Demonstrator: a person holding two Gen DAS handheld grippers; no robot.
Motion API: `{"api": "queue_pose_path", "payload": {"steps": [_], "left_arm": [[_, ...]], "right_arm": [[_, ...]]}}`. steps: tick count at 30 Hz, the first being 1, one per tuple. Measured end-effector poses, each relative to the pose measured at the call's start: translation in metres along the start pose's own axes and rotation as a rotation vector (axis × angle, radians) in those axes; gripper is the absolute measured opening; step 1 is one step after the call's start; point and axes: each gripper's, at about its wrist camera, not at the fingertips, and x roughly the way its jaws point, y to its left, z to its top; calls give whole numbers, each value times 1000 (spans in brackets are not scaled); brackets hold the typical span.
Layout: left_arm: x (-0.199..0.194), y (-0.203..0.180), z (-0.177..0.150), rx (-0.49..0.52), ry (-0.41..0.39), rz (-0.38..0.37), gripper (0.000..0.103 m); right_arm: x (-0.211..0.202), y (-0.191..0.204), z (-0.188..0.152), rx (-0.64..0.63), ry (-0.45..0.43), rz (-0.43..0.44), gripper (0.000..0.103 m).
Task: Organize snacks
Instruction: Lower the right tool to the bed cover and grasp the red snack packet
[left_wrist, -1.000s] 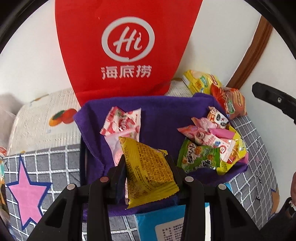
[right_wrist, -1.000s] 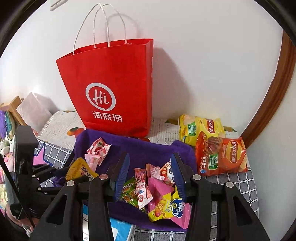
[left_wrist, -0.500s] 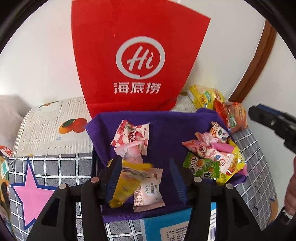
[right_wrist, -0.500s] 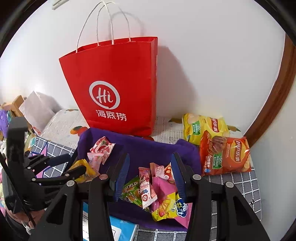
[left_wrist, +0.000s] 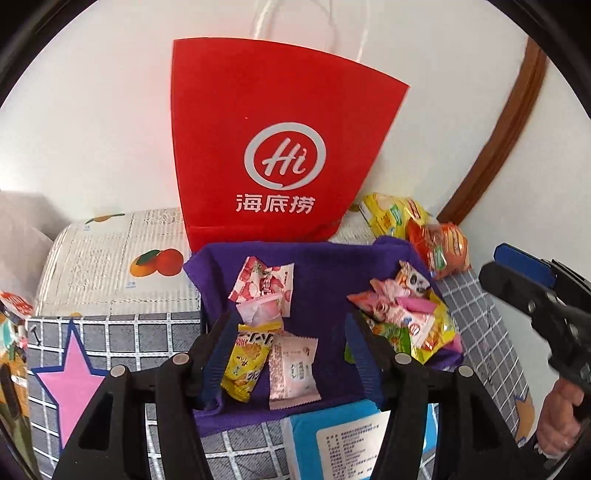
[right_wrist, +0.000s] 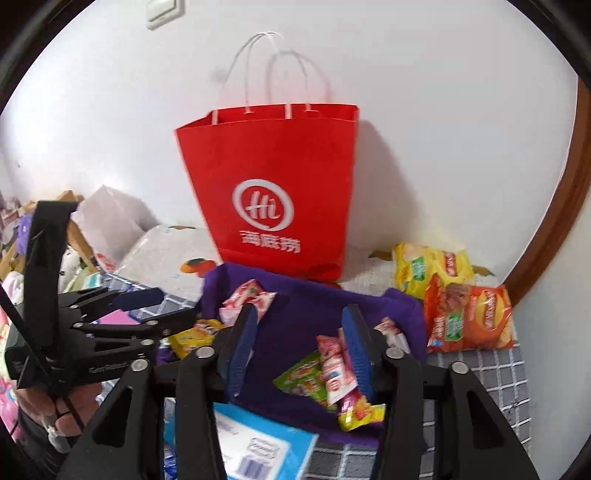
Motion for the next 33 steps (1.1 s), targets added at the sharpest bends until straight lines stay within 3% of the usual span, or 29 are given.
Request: {"api": "queue_pose_path", "payload": {"steps": [4, 11, 16, 21, 24, 27, 31, 33], "left_arm": [[-2, -1, -1, -4, 19, -32, 58], [-19, -9, -3, 18, 13, -76, 58], [-30, -13, -5, 25, 7, -107, 58], [-42, -23, -8, 70, 12, -153, 59], [-49, -24, -9, 71, 8, -180, 59], [-55, -24, -9, 73, -5, -192, 59], [-61, -23, -8, 75, -11, -211, 60], [-65, -22, -7, 74, -19, -216, 60]], "right_arm": [[-4, 2, -22, 59, 24, -20, 54], [-11, -3, -106, 126, 134, -75, 54], [-4, 1, -170, 197, 217, -39, 54], [11, 10, -212, 271, 263, 18, 57], [21, 16, -228, 303, 296, 68, 58], [20, 24, -235, 334, 268, 101, 66], [18, 44, -240, 282, 234, 57, 77], [20, 57, -241, 231, 223, -7, 79]]}}
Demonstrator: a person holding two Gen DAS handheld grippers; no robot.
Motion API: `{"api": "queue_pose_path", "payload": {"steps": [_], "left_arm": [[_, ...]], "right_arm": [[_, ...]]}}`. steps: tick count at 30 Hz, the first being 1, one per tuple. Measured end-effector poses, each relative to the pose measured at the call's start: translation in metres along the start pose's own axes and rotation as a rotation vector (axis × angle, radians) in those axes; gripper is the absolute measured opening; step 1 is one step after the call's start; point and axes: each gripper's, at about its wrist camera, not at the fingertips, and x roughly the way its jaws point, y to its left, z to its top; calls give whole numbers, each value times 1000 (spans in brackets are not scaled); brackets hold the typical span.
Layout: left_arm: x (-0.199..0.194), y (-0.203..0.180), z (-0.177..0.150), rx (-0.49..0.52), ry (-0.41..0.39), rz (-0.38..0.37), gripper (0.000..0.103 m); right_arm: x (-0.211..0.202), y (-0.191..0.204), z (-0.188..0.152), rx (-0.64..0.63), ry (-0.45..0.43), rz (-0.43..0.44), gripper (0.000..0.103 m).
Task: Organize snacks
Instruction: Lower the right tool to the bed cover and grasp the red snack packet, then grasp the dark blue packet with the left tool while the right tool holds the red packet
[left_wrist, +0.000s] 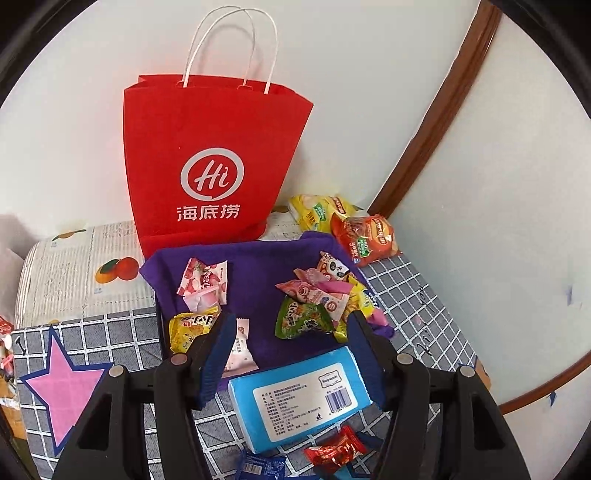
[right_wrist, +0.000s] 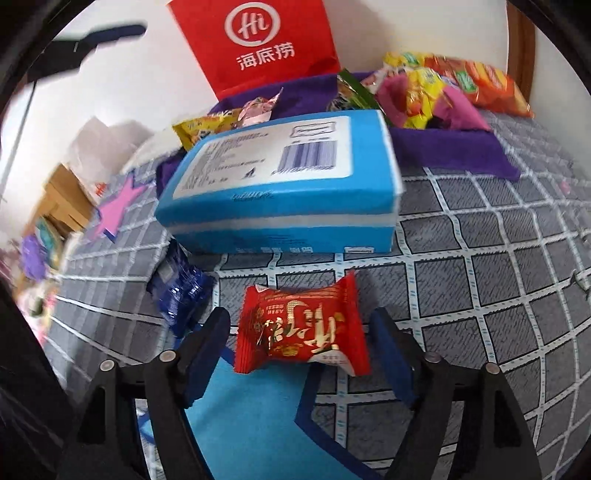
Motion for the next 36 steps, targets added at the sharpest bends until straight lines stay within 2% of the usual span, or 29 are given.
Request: {"api": "queue_pose_path", "payload": {"steps": [3, 5, 7, 11, 17, 21, 24, 29, 31, 36], "left_arm": [[-3, -2, -1, 3, -2, -1, 61], [-3, -4, -1, 8, -1, -2, 61], [-2, -6, -1, 13, -1, 3, 61], [1, -10, -3, 24, 4, 14, 61], [15, -22, -6, 56, 24, 51, 61], [25, -33, -10, 101, 43, 88, 61], [21, -35, -11, 101, 34, 101, 61], [8, -46, -21, 131, 24, 121, 61], [5, -49, -30, 144, 26, 133, 61], [6, -38, -76, 169, 97, 155, 63]], "right_arm": [[7, 26, -7, -136, -9, -147, 80], [5, 28, -11, -141, -34, -151, 70], [0, 21, -12, -124, -45, -155, 53], [-11, -9, -14, -95, -61, -175, 51], [-33, -59, -15, -73, -140, -269, 51], [-27, -86, -17, -16, -128, -210, 51], [-29, -90, -16, -8, -139, -164, 52], [-22, -77, -14, -39, -125, -194, 52], [-26, -80, -16, -24, -127, -171, 52], [-26, -83, -16, -5, -132, -138, 53]]}}
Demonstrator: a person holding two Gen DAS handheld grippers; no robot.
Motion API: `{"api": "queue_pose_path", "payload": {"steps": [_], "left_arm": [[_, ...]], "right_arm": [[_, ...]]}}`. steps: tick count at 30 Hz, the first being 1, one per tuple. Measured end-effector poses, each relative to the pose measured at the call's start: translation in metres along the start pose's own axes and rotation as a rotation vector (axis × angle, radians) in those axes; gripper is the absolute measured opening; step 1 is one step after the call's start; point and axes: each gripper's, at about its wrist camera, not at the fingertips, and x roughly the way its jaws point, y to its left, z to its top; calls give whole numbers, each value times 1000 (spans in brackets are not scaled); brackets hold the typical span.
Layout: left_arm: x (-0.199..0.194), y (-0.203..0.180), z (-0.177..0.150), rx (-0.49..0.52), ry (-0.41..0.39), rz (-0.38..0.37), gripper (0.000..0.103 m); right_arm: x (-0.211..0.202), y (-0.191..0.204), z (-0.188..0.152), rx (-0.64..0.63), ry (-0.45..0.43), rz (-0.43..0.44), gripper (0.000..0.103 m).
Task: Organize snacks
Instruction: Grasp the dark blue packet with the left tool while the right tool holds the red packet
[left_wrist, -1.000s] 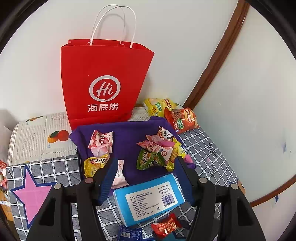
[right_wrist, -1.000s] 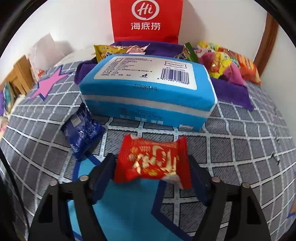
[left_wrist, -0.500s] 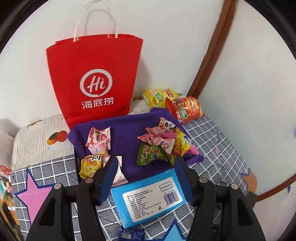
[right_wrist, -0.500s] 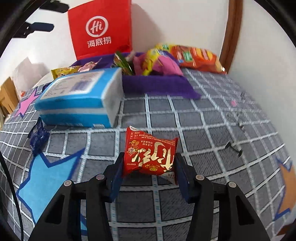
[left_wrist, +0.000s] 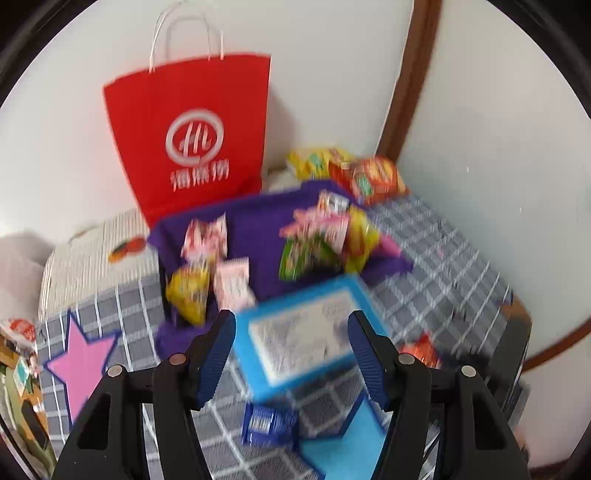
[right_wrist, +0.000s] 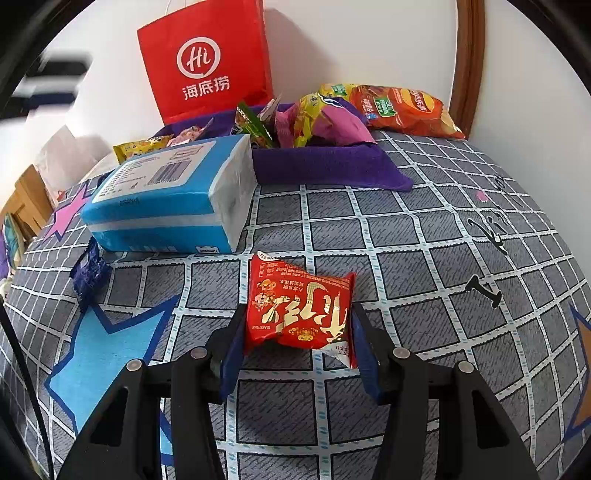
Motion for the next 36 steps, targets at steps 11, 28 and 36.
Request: {"api": "queue_pose_path", "payload": {"steps": [11, 28, 36], "left_arm": [[44, 17, -91, -26, 135, 23, 65], [80, 9, -121, 72, 39, 72, 73], [82, 6, -125, 65, 19, 82, 79]], "right_arm": [[-1, -1, -1, 6, -2, 18, 54], [1, 5, -1, -32, 5, -20, 55], [1, 5, -1, -37, 4, -26, 55]]}}
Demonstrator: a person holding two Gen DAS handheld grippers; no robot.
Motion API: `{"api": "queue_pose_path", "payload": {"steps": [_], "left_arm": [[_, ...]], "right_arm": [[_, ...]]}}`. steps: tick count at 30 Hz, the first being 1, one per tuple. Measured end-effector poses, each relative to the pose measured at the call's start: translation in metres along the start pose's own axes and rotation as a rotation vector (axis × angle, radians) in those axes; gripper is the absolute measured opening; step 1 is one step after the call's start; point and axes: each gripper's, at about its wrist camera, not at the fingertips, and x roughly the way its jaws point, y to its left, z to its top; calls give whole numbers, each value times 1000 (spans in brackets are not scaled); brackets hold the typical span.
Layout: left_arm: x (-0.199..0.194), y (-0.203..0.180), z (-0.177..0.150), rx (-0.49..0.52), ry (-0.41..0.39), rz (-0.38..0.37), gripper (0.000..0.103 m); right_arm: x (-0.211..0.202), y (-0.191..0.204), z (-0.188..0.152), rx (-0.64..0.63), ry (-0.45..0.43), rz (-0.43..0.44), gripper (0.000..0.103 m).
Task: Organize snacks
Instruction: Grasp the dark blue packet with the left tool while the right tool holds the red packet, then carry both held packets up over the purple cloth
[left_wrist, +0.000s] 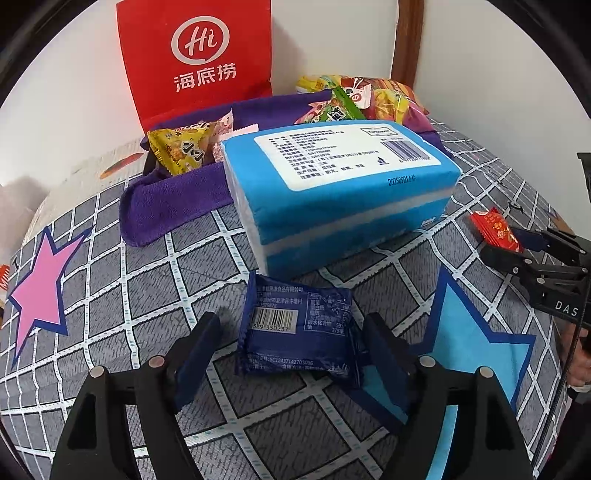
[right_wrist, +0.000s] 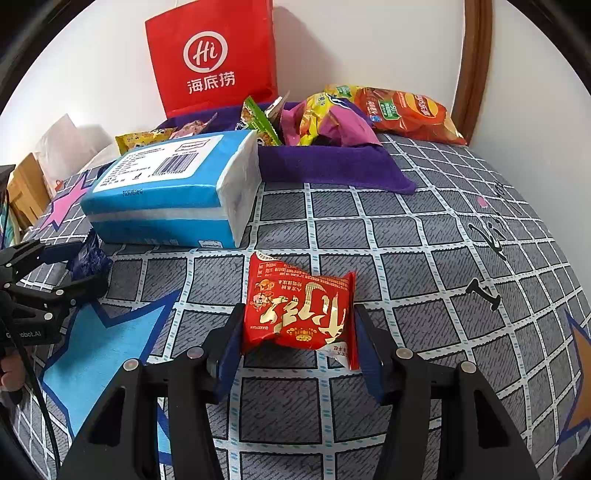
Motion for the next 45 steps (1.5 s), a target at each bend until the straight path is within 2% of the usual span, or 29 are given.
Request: {"api": "queue_pose_path", "payload": {"steps": [5, 9, 20, 24, 29, 33, 34, 45], "left_arm": [[2, -1, 0, -3, 4, 8, 84], [2, -1, 0, -7, 4, 7, 85], [1, -1, 0, -8, 3, 6, 84], [1, -1, -1, -8, -1, 7, 84], [-4, 0, 0, -11, -19, 6, 61], [-6, 1, -1, -22, -32, -1, 49], [-7, 2, -1, -26, -36, -7, 42], [-7, 2, -2, -25, -42, -17, 42]], "right_arm": [[-1, -1, -1, 6, -3, 1, 55], [0, 4, 0, -10, 0, -28, 55], [0, 2, 1, -10, 1, -29, 55], [1, 4, 0, -20, 4, -45, 59], [2, 4, 0, -18, 5, -42, 59], [2, 4, 0, -16, 6, -40, 59], [2, 4, 0, -16, 5, -40, 59], [2, 5, 0, -19, 4, -42, 59]]}}
